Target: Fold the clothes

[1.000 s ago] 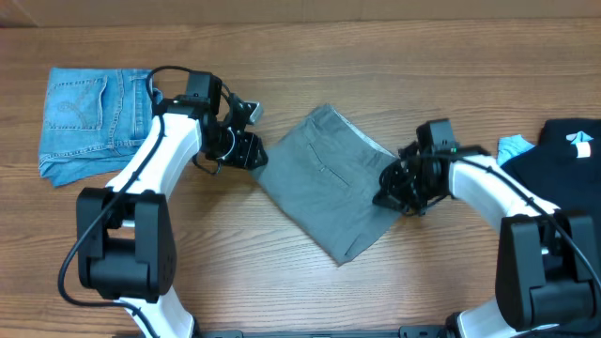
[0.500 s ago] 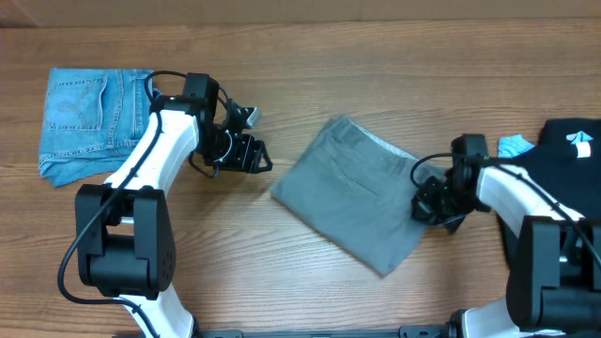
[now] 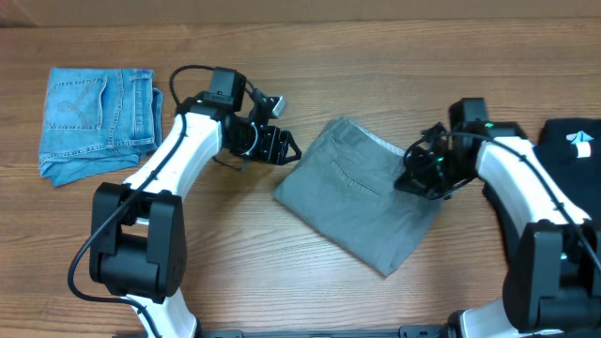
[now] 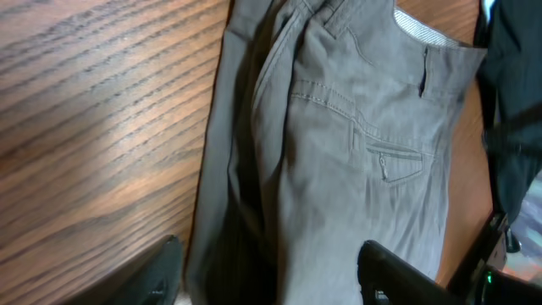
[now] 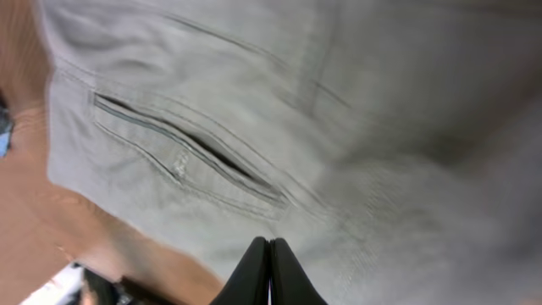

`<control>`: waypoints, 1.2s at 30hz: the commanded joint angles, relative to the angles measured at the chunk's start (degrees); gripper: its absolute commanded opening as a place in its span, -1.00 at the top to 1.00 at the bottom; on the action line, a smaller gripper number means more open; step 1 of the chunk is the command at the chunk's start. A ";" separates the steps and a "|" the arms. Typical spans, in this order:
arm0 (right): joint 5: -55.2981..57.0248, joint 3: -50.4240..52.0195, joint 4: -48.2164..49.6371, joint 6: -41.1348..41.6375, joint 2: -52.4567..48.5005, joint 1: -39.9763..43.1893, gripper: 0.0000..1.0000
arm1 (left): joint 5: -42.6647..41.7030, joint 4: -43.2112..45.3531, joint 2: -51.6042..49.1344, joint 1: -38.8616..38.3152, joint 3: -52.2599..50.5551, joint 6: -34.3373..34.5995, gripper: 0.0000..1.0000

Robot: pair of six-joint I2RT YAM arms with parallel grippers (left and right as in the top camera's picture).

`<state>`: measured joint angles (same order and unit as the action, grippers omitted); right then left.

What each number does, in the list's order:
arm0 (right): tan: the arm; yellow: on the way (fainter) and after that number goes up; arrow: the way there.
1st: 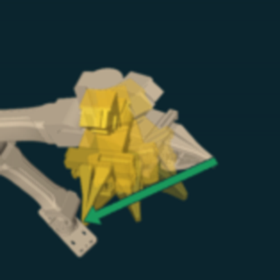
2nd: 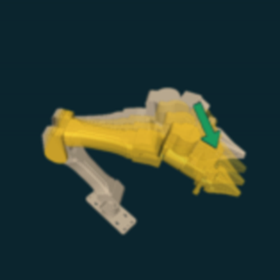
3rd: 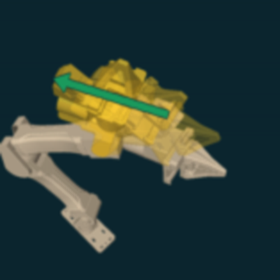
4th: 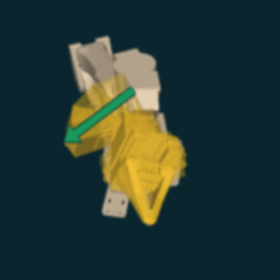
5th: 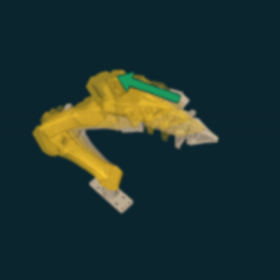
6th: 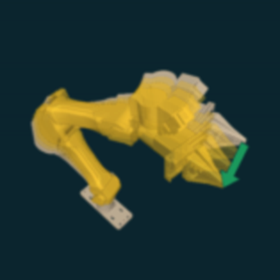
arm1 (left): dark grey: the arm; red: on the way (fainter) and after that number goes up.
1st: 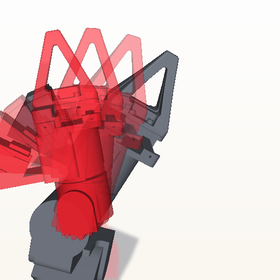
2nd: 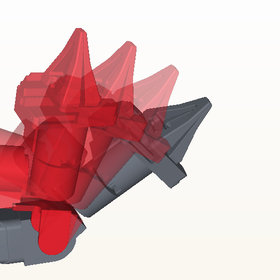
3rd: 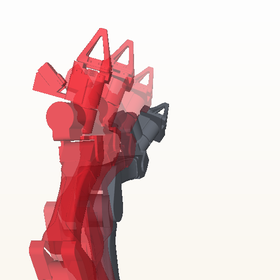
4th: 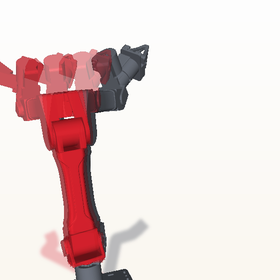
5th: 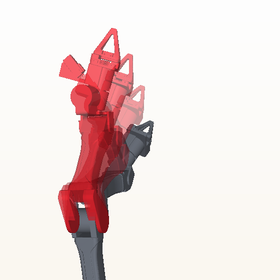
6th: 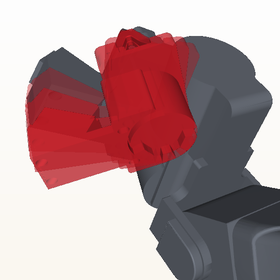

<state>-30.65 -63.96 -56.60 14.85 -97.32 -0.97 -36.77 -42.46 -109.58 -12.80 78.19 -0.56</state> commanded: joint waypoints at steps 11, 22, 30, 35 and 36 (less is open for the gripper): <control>-2.93 15.39 17.05 7.98 -5.40 -7.45 0.89 | -22.21 6.45 -4.50 -3.37 -0.44 -8.13 0.92; -2.89 15.37 18.88 8.63 -5.95 -7.41 0.85 | -13.33 -3.85 -4.74 -6.88 -0.63 -19.39 0.92; -2.91 15.37 19.06 9.22 -5.95 -7.37 0.85 | 8.68 3.32 -9.09 -8.09 -3.56 -1.14 0.92; -2.89 15.37 18.84 9.22 -5.95 -7.37 0.85 | 14.95 8.37 -13.90 -6.86 -3.69 8.17 0.92; -2.91 15.37 18.82 9.25 -5.95 -7.37 0.85 | 14.91 8.96 -14.08 -6.62 -3.69 9.11 0.92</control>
<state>-35.03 -49.67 -37.80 23.35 -101.86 -8.60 -33.34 -35.79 -119.72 -20.51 75.53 0.47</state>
